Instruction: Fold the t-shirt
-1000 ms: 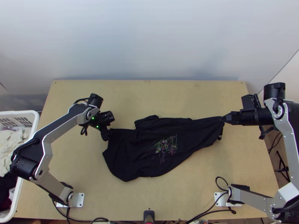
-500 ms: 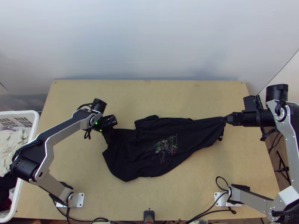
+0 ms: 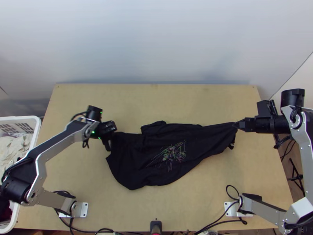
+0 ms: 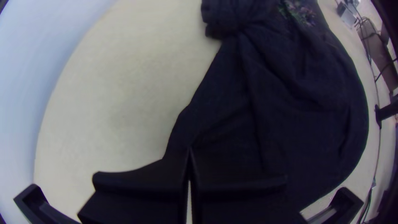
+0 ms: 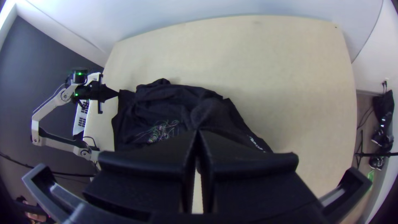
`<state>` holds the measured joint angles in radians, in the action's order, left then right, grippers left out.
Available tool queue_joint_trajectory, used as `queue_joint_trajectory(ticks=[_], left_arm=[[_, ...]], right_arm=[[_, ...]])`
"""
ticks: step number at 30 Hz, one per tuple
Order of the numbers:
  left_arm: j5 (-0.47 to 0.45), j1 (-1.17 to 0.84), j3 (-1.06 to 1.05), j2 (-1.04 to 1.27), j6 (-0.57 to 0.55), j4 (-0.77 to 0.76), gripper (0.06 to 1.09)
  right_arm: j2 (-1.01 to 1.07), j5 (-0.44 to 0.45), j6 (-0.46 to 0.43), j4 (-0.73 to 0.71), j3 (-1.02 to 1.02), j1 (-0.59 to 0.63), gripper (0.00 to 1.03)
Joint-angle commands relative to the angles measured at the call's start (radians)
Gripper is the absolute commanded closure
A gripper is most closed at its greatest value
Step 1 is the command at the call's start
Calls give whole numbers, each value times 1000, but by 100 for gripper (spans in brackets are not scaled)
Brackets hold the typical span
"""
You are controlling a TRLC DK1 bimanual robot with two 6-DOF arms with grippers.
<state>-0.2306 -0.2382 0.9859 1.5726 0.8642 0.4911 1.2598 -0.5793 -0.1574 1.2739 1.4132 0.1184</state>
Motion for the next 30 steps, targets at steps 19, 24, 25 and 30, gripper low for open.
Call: queue_joint_trajectory(ticks=[19,24,25,30], left_arm=[[-265,781,447,-266,4,503,104],[-335,896,545,-283,-48,561,104],[-337,904,543,-293,-30,589,104],[-343,909,462,-352,127,765,104]], right_arm=[[-30,-129,99,-105,182,99,100],[-50,-139,111,-105,193,102,100],[-54,-139,110,-105,178,109,100],[-60,-134,61,-68,24,102,100]])
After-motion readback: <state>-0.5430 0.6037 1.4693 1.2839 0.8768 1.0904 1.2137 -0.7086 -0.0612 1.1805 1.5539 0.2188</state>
